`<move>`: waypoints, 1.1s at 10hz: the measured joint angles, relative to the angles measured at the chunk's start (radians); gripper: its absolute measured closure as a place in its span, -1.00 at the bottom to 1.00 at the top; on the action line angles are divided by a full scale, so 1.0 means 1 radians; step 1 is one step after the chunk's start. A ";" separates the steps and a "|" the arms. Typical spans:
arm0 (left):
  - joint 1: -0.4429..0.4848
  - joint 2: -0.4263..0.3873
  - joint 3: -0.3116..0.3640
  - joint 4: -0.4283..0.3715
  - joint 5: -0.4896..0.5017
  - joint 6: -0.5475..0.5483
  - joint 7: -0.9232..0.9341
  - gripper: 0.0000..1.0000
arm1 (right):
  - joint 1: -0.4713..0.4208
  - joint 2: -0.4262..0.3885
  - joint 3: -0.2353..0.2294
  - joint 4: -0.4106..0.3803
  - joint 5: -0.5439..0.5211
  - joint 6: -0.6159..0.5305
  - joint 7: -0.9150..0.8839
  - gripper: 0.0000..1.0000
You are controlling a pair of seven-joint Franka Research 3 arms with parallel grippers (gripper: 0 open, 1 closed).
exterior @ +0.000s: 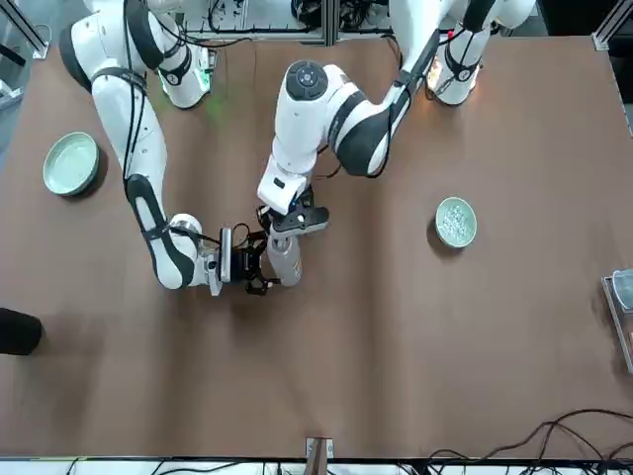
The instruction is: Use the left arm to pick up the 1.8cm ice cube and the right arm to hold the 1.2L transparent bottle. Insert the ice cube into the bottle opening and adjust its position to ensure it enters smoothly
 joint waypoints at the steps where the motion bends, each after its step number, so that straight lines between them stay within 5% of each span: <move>1: -0.005 0.003 0.000 -0.003 0.000 -0.001 0.000 0.57 | 0.000 0.000 0.000 0.000 0.000 0.000 0.000 -1.00; 11: -0.012 0.008 0.004 -0.022 0.000 -0.002 0.000 0.57 | 0.000 0.000 0.000 0.000 0.000 0.000 0.000 -1.00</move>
